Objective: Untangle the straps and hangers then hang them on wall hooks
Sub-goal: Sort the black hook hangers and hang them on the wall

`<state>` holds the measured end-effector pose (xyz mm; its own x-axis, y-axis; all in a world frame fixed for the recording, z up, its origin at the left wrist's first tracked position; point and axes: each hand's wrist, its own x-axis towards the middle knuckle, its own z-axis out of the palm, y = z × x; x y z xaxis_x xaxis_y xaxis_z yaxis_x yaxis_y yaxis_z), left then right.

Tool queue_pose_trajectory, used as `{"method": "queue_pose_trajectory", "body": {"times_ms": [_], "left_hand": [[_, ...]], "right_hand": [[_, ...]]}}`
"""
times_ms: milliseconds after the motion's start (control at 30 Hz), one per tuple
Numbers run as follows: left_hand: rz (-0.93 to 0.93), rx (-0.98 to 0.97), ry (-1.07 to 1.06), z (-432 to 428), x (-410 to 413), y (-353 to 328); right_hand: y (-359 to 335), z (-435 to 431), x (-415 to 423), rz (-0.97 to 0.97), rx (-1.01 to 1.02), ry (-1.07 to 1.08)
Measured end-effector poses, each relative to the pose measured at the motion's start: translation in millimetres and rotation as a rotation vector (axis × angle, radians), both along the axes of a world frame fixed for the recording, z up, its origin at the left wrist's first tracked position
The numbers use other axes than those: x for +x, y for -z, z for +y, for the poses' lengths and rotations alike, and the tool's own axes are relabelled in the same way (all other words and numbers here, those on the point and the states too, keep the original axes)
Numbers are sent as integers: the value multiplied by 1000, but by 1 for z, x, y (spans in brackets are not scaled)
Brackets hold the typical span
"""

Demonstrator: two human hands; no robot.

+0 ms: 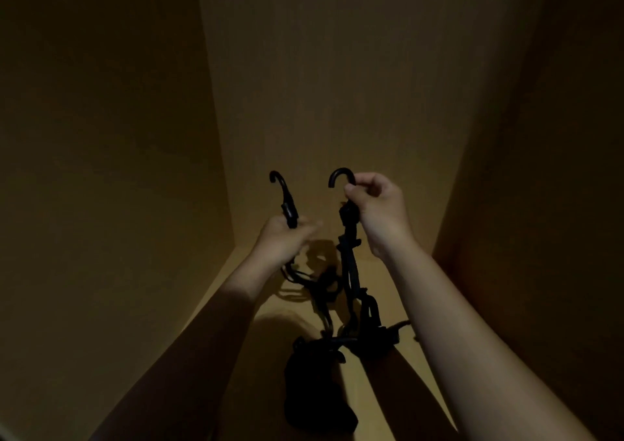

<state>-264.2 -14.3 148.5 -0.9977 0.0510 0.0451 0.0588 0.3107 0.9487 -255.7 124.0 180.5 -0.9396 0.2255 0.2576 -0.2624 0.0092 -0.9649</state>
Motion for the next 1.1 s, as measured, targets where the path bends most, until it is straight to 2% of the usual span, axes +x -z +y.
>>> {"method": "queue_pose_trajectory", "body": {"times_ms": [67, 200, 300, 400, 467, 700, 900, 1100], "left_hand": [[64, 86, -33, 5, -3, -20], [156, 112, 13, 16, -6, -59], [128, 212, 123, 24, -4, -78], [107, 402, 262, 28, 1, -84], [128, 409, 306, 29, 2, -83], [95, 250, 311, 24, -3, -78], [23, 243, 279, 24, -6, -73], [-8, 461, 222, 22, -17, -50]], "right_hand": [[-16, -2, -1, 69, 79, 54], [-58, -6, -3, 221, 167, 71], [-86, -12, -3, 252, 72, 4], [-104, -15, -3, 217, -32, -50], [-108, -18, -2, 186, -37, -60], [-102, -19, -1, 134, -75, -127], [-92, -19, 1, 118, -9, -134], [-42, -13, 8, 26, 79, -162]]}}
